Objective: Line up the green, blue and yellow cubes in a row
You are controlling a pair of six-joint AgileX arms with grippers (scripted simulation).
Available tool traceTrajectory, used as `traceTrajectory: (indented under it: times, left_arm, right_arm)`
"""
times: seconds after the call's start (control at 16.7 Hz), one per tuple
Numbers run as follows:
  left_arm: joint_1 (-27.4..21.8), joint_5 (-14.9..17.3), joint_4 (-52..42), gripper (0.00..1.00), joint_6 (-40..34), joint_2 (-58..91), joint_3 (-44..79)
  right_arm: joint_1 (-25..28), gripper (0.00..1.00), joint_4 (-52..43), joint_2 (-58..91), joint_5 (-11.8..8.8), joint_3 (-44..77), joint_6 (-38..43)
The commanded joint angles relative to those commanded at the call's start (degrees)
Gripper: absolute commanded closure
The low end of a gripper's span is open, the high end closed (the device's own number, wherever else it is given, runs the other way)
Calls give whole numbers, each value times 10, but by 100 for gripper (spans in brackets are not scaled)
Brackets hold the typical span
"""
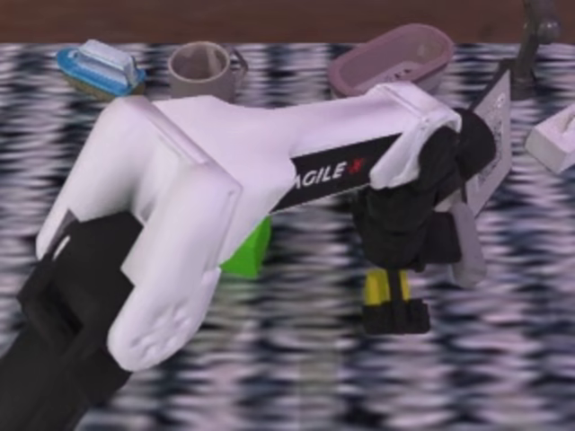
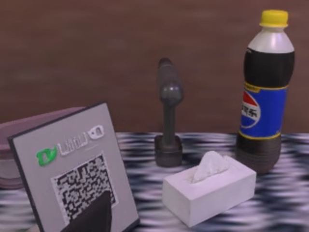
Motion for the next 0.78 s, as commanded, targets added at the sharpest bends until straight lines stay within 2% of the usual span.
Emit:
traceTrajectory:
  times: [0.24,0.54,0.78]
  left_arm:
    - [3,-1,-23,0,0,-2,24]
    - [12,-1,-131,0,0,-16,113]
    - [13,0,-144,0,0,-19,124]
  right_arm:
    - [0,0,0,0,0,0,0]
    - [0,0,0,0,0,0,0]
    - [0,0,0,0,0,0,0]
